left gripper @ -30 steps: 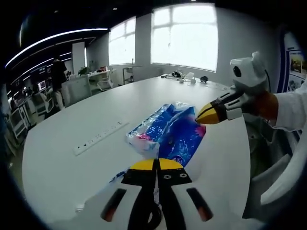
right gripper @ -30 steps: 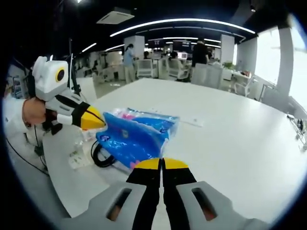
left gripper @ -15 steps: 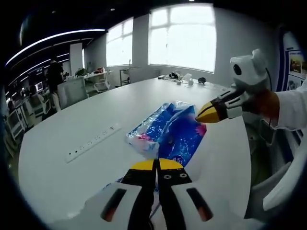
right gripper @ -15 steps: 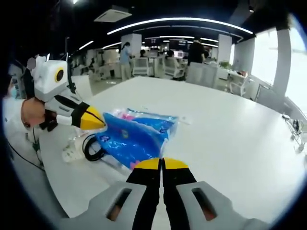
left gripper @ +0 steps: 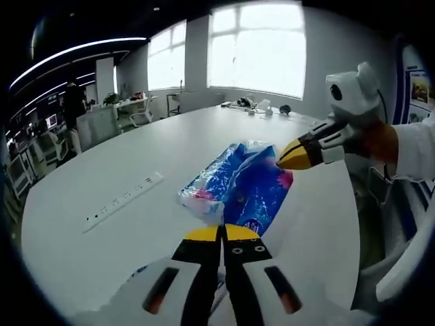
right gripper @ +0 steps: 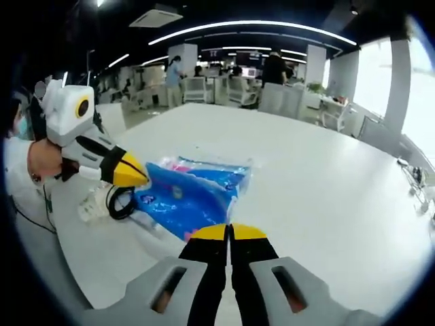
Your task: Arrange the tabletop items into an orderly group along one side of the table until the central work area is clear of visible clutter.
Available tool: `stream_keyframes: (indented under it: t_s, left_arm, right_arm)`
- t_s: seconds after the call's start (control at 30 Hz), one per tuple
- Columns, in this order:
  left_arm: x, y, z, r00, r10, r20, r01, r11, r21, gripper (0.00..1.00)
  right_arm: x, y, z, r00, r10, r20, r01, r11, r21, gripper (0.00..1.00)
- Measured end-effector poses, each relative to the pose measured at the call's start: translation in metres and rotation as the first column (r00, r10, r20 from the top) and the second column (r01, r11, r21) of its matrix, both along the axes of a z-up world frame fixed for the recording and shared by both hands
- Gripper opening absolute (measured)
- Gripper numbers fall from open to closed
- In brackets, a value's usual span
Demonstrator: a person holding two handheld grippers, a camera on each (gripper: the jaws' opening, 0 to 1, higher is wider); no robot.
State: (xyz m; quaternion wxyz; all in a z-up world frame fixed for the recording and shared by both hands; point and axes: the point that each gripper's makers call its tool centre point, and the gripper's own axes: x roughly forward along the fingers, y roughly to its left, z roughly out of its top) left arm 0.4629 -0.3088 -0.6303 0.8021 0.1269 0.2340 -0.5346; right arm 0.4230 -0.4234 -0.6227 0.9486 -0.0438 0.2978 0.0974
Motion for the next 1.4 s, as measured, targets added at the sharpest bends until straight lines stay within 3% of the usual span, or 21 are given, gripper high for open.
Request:
stream_keyframes:
  t_s: [0.67, 1.4]
  left_arm:
    - [0.005, -0.046, -0.035, 0.999, 0.007, -0.04, -0.006, 1.0, 0.022, 0.0]
    - [0.012, -0.071, -0.077, 0.997, 0.039, -0.066, -0.032, 0.995, 0.098, 0.0]
  right_arm:
    - [0.0, -0.043, -0.034, 0.998, -0.03, -0.059, 0.03, 1.0, -0.002, 0.0]
    - [0.011, -0.072, -0.08, 0.992, -0.041, -0.119, 0.042, 0.999, 0.012, 0.0]
